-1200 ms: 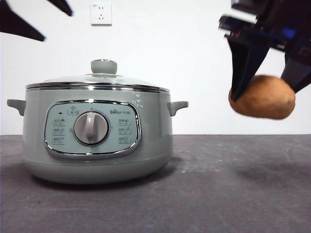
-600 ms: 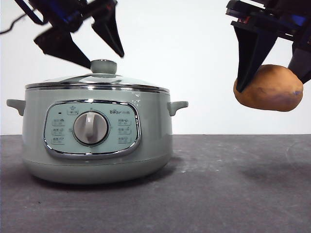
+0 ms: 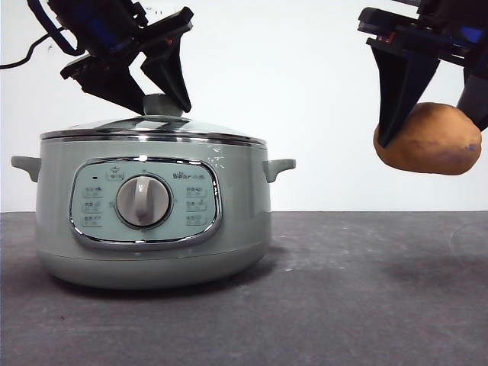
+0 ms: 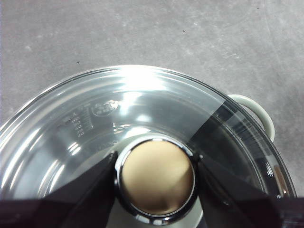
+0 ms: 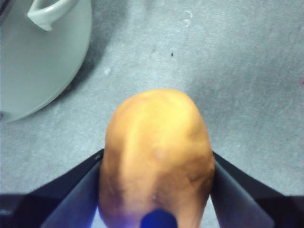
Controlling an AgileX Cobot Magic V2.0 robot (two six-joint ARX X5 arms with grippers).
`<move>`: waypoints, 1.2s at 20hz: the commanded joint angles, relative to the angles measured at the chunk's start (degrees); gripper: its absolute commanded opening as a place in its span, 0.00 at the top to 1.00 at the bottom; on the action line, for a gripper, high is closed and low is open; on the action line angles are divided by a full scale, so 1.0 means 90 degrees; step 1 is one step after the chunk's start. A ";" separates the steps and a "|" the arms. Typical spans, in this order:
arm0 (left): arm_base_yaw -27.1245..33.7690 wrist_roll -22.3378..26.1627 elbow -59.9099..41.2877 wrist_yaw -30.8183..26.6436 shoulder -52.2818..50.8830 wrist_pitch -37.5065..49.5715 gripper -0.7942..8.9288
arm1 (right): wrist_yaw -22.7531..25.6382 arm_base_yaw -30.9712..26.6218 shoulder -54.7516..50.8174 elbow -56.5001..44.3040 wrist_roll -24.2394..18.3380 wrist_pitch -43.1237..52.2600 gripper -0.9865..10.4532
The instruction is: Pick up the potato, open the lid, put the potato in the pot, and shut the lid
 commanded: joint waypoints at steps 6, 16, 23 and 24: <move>-0.0002 0.0141 0.0102 -0.0066 -0.0614 0.0238 0.93 | 0.0024 0.0002 0.0007 0.0015 0.0041 0.0022 0.91; -0.0002 0.0687 0.1195 -0.0675 -0.2781 -0.1705 0.93 | -0.0529 0.0027 0.0073 0.0459 -0.0146 0.0753 0.92; -0.0002 0.0755 0.1236 -0.1430 -0.4194 -0.2611 0.93 | -0.0692 0.0656 0.1763 0.2336 -0.0741 0.0816 0.92; -0.0002 0.0755 0.1236 -0.1513 -0.4323 -0.2715 0.93 | -0.0695 0.0780 0.2137 0.2686 -0.0838 0.0801 0.92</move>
